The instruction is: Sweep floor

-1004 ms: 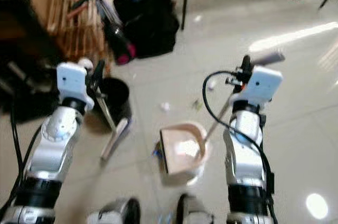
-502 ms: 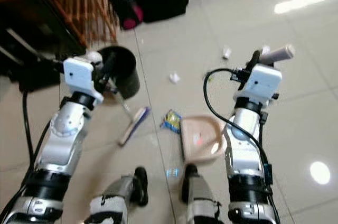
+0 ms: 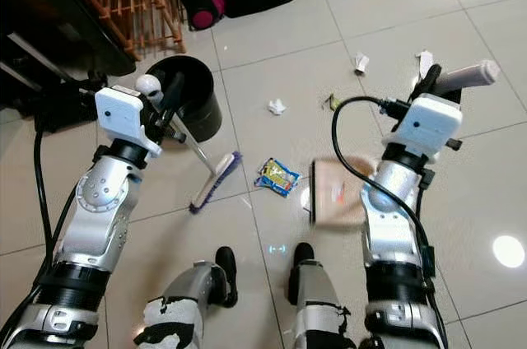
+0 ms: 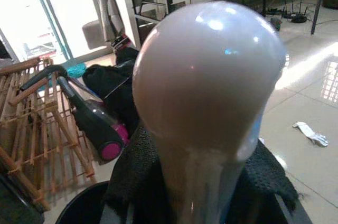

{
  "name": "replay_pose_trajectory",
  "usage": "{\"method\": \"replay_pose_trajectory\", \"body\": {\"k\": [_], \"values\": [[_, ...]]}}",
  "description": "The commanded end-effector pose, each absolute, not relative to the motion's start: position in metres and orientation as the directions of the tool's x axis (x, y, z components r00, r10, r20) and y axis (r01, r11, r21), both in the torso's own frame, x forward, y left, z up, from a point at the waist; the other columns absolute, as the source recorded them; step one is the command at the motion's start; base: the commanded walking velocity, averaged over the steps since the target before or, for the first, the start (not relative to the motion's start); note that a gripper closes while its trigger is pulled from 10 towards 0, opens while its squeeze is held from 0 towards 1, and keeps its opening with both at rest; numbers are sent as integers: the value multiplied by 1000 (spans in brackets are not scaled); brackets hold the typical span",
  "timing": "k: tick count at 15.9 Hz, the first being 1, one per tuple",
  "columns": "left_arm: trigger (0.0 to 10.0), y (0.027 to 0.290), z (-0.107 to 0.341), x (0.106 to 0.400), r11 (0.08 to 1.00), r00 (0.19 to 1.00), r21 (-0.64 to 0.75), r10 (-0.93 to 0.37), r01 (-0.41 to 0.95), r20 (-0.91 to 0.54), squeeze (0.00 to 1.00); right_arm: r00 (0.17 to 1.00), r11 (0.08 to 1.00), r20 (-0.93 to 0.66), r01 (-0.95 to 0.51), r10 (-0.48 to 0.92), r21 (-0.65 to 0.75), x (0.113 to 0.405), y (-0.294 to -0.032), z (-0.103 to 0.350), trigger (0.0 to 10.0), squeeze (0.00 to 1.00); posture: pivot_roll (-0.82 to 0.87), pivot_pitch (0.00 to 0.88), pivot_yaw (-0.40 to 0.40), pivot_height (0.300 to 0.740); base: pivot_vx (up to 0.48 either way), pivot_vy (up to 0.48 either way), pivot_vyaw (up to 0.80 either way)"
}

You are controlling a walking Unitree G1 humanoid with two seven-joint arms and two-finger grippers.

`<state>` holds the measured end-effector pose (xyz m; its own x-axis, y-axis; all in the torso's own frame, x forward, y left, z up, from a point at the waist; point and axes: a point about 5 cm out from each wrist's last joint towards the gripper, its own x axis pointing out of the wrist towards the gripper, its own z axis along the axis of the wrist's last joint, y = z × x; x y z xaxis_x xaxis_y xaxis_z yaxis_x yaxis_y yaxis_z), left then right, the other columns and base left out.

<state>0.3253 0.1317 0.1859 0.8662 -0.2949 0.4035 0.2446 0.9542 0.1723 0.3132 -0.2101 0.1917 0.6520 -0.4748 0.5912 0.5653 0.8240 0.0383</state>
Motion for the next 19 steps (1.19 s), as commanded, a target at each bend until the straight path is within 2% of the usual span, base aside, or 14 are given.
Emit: {"method": "replay_pose_trajectory", "body": {"k": [1, 5, 11, 16, 19], "values": [[10000, 134, 185, 324, 956, 860, 172, -291, 239, 419, 0, 638, 813, 605, 581, -476, 28, 311, -209, 188, 10000, 0, 155, 485, 126, 740, 0, 0, 0], [10000, 123, 191, 339, 957, 850, 154, -289, 245, 440, 0, 653, 795, 594, 606, -470, -37, 325, -182, 179, 10000, 0, 177, 483, 141, 740, 0, 0, 0], [10000, 94, 207, 357, 954, 827, 53, -284, 296, 485, 0, 625, 743, 543, 670, -562, -2, 331, -158, 162, 10000, 0, 183, 483, 151, 740, 0, 0, 0], [10000, 69, 211, 356, 912, 845, -199, -227, 359, 484, 0, 587, 695, 491, 717, -644, 54, 327, -151, 153, 10000, 0, 176, 475, 151, 740, 0, 0, 0], [10000, 64, 222, 359, 868, 863, -369, -123, 333, 489, 0, 574, 672, 431, 732, -696, 111, 328, -147, 151, 10000, 0, 169, 473, 147, 740, 0, 0, 0]]}}
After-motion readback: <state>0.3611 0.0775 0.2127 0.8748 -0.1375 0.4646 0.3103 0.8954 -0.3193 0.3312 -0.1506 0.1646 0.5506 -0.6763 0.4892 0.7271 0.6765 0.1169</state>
